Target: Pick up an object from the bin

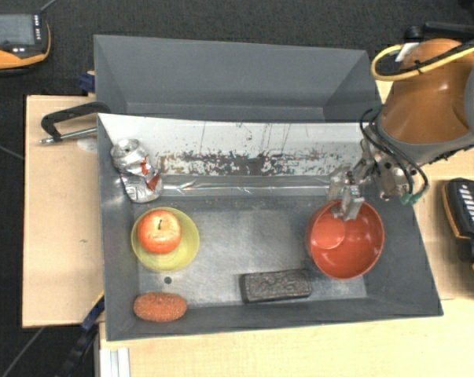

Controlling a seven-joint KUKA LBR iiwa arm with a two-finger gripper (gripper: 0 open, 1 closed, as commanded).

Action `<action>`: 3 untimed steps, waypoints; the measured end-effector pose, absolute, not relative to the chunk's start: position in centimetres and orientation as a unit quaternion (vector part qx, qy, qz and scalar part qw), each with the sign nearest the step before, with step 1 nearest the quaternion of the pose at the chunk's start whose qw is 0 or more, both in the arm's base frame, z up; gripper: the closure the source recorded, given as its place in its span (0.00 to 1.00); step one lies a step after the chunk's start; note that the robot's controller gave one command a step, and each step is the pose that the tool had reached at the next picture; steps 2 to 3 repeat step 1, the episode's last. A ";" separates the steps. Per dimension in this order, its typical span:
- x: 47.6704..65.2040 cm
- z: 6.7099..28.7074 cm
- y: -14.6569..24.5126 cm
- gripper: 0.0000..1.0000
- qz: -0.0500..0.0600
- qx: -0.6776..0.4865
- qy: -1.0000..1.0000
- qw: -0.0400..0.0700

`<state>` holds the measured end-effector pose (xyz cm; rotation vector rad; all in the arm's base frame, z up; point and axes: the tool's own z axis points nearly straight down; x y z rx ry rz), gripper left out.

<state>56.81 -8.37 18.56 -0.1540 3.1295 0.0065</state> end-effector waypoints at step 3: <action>58.4 22.5 -4.5 1.00 0.003 -0.052 0.999 0.010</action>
Offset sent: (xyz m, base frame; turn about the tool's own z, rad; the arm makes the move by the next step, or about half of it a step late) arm 0.0128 0.0354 0.0356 -0.0003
